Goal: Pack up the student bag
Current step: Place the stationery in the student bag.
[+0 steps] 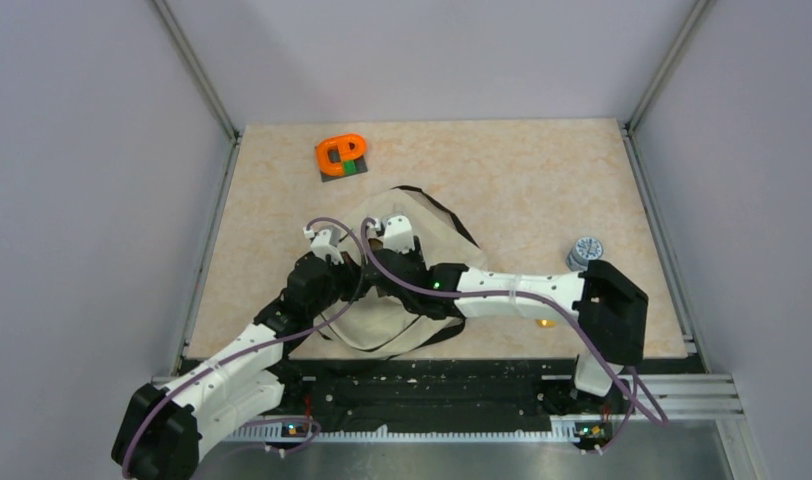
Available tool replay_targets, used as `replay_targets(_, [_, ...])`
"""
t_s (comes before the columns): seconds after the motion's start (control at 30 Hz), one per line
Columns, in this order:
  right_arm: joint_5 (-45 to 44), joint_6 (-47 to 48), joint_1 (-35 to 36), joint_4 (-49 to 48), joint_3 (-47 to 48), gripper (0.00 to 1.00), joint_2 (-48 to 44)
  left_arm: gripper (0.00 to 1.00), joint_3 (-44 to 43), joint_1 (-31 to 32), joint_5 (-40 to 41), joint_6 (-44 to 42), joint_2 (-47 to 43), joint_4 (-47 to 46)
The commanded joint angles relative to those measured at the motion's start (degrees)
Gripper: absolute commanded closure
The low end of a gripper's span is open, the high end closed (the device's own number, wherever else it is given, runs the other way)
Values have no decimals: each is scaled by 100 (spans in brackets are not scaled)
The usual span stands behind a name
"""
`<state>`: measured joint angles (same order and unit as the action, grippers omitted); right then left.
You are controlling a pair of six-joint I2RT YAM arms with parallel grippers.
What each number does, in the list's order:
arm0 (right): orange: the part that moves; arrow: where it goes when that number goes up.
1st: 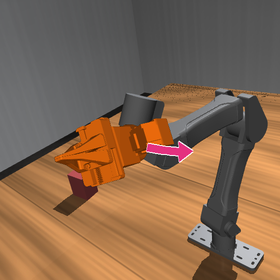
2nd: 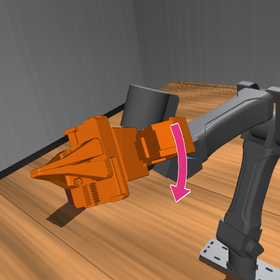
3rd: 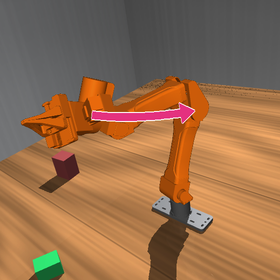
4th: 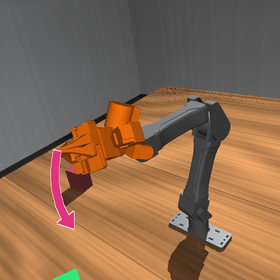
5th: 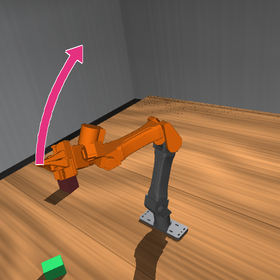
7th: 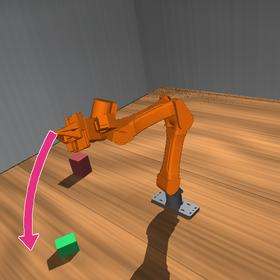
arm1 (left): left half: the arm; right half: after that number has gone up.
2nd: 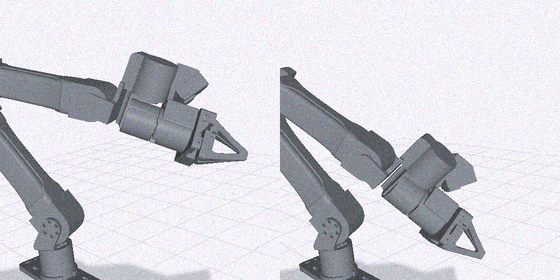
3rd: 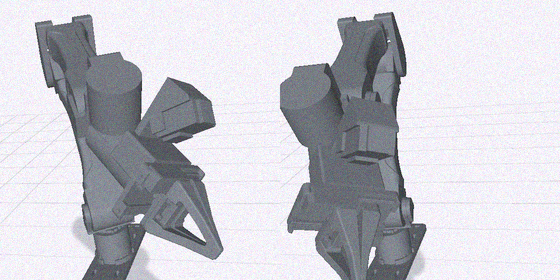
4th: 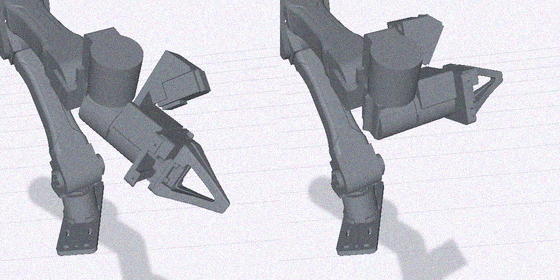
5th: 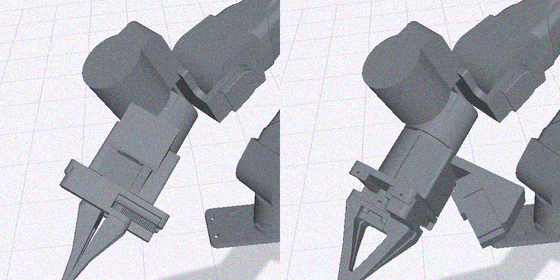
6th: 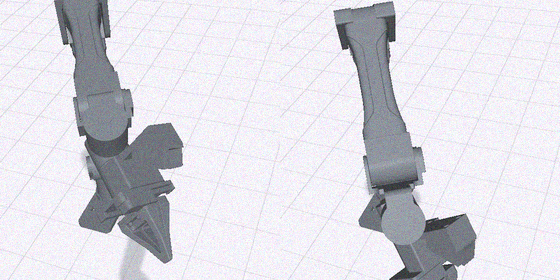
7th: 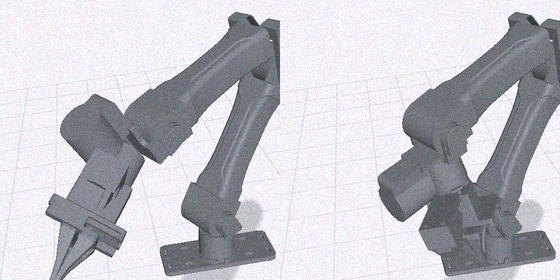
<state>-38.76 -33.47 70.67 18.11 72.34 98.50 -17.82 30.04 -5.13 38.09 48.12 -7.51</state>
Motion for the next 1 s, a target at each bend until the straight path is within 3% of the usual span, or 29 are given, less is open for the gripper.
replay_targets(0.0, [492, 412, 60, -497, -67, 43, -207, 100, -46, -12, -129, 42, -82, -173])
replay_targets(0.17, [654, 441, 60, -310, 228, 48, 215, 100, -45, -9, -127, 72, -117, -156])
replay_targets(0.4, [32, 312, -19, 205, 631, 63, 682, 100, -37, -8, -101, 78, -206, -77])
replay_targets(0.97, [-962, 447, -322, 554, 532, 66, 907, 100, -59, -7, -98, 80, -189, -52])
